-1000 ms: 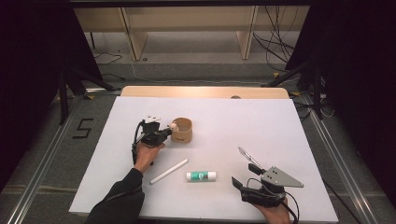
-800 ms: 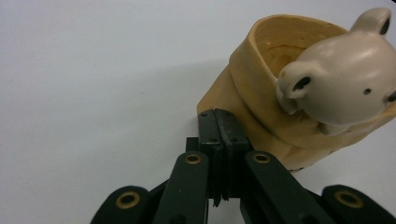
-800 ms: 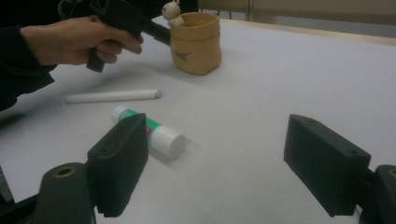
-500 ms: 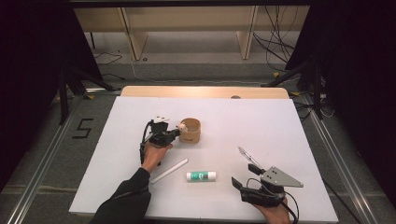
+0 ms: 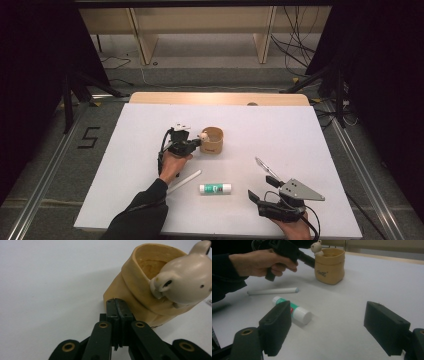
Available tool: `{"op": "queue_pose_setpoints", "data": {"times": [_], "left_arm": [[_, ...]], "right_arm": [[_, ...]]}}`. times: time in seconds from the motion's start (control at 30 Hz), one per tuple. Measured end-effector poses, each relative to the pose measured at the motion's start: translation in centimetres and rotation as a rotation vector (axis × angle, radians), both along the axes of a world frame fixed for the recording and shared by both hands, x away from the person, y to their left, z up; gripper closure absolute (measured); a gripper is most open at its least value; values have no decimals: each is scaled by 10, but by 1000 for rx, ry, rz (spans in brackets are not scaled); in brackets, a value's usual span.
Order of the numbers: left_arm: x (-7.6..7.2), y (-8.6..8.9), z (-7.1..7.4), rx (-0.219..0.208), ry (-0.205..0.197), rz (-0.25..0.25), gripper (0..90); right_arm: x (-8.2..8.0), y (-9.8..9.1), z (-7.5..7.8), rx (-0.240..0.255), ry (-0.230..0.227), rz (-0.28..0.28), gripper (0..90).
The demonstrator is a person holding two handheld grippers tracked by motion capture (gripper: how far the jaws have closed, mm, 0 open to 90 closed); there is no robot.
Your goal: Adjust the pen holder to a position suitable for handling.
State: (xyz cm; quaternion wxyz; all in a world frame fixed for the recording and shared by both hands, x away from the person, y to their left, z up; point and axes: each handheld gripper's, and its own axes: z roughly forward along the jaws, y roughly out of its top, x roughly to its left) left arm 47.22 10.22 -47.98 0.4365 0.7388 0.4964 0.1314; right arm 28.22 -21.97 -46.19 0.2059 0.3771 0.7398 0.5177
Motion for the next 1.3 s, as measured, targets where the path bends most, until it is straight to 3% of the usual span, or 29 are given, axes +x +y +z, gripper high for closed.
{"op": "queue_pose_setpoints", "data": {"times": [0.4, 0.73, 0.83, 1.0, 1.13, 1.3], "left_arm": [[0, -13, -1, 6, 5, -19, 894], [0, -16, -1, -1, 17, -34, 893], [-2, -13, 2, 4, 4, -43, 890], [-6, -2, 9, 1, 2, -46, 788], [-11, 11, 17, -27, 4, -51, 682], [-25, 21, 23, -7, -5, -120, 544]], "right_arm": [[0, 0, 0, 1, -2, 1, 229], [0, 0, 0, -1, -1, 3, 229], [-1, 0, 0, 1, -1, 2, 229], [-1, -1, 0, 4, -2, 1, 229], [0, -1, 0, 2, -2, 1, 229], [0, 0, 0, 1, 1, 1, 229]]}}
